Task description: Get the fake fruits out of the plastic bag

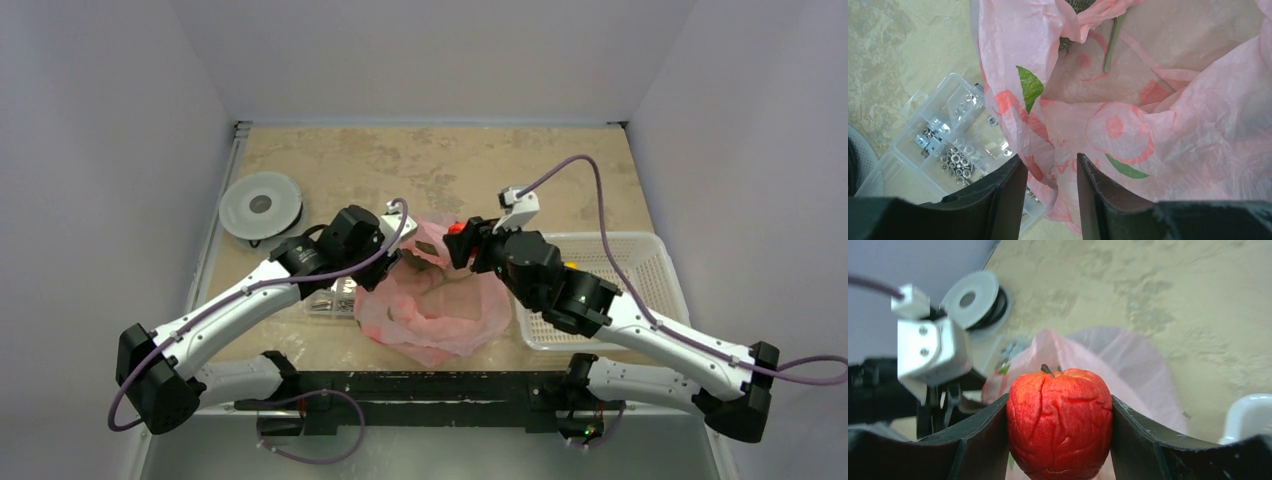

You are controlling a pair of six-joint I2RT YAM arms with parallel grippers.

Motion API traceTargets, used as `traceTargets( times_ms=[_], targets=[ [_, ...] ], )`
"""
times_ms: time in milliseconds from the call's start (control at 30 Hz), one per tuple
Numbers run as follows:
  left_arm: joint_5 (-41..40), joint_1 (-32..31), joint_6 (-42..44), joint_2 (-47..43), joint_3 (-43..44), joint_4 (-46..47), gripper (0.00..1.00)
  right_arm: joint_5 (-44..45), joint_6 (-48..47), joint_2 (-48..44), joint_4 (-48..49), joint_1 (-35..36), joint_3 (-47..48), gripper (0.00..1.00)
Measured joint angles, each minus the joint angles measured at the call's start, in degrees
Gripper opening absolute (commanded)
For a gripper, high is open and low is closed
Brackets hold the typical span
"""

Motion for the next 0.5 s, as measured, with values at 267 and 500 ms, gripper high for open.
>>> traceTargets(
  times_ms=[267,500],
  targets=[
    [0.4,0.0,0.2,0.5,0.0,-1.0,0.12,6.6,2.9,-2.9,-8.4,-17.8,2.1,0.09],
    [0.6,-0.7,0.2,0.5,0.0,-1.2,0.04,-0.4,10.0,-6.8,-15.7,-42.2,-4.3,0.03]
  ],
)
